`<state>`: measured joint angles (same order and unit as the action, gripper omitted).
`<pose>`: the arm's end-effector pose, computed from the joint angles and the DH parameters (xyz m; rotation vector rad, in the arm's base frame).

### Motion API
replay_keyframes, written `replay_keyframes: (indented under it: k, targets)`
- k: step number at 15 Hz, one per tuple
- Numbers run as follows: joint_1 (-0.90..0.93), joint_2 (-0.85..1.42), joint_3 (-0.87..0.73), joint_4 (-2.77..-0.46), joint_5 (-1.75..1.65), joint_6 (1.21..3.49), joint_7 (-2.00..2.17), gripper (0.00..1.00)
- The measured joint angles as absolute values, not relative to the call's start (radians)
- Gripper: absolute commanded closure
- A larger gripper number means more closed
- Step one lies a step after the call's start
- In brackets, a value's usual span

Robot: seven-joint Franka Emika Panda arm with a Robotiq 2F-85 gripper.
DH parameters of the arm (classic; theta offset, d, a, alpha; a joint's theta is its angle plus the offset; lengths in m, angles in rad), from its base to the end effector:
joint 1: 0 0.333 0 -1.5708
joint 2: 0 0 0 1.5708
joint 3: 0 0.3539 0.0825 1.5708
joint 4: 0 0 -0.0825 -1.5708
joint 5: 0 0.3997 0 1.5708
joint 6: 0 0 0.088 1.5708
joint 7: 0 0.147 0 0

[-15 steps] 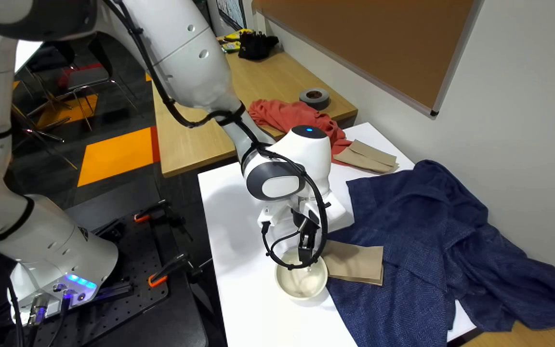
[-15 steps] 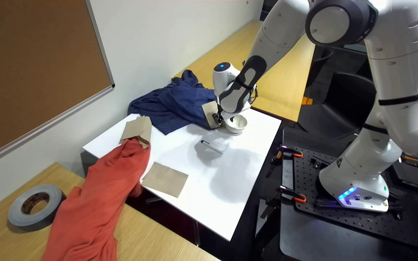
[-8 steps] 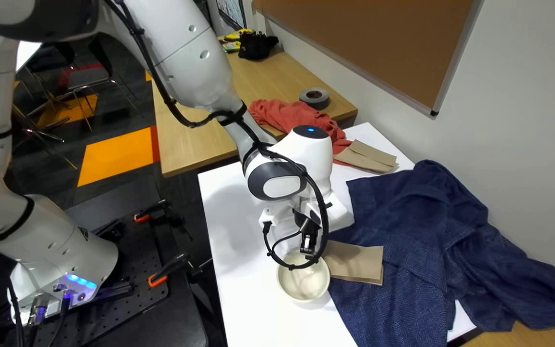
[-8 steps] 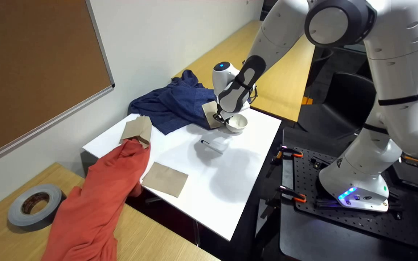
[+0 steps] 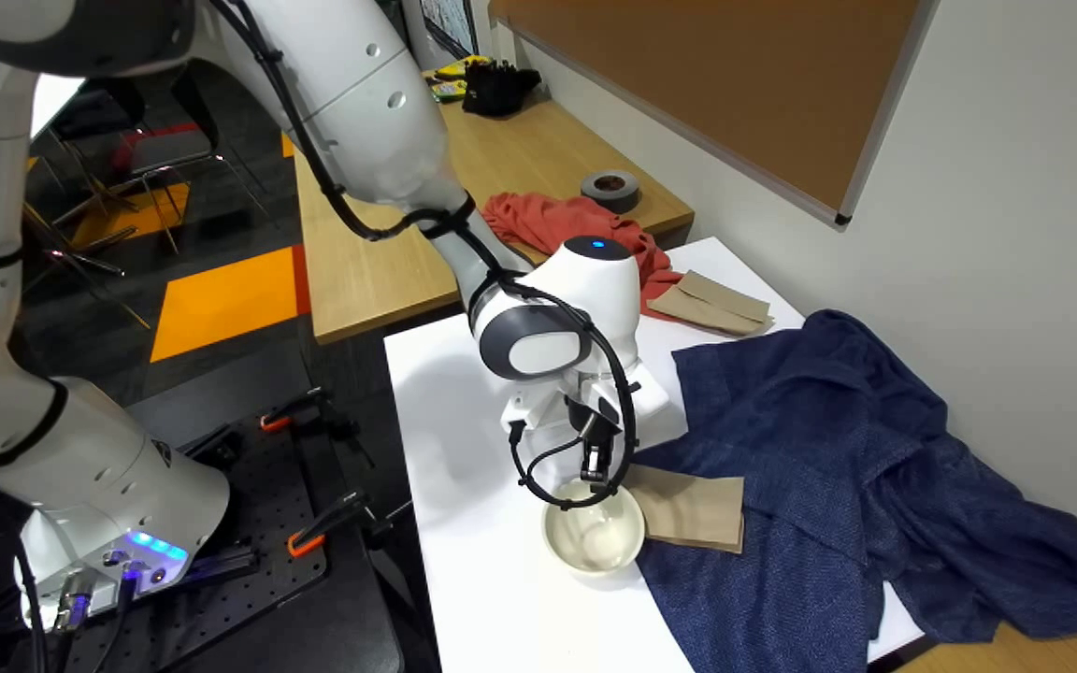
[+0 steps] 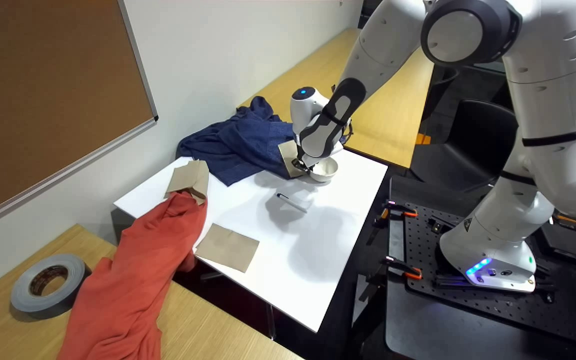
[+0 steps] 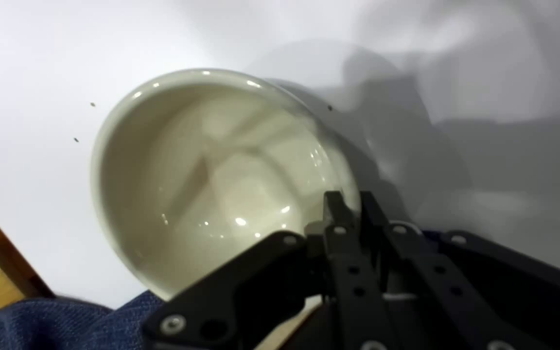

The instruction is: Move the white bowl to the left

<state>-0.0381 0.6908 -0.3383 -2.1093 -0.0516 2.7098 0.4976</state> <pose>0.5398 -0.2268 0.0722 2.6957 -1.0760 -0.0637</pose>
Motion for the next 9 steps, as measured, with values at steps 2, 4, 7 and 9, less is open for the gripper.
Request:
replay_keyframes:
  k: [2,4,7,9]
  targets:
    - [-0.015,0.674,-0.338,-2.122,-0.052,2.710,0.497,0.98]
    - [0.011,0.644,-0.338,-2.146,-0.053,2.710,0.496,0.98]
    - [0.051,0.583,-0.338,-2.194,-0.062,2.710,0.494,0.98]
    - [0.079,0.540,-0.338,-2.231,-0.080,2.710,0.492,0.98]
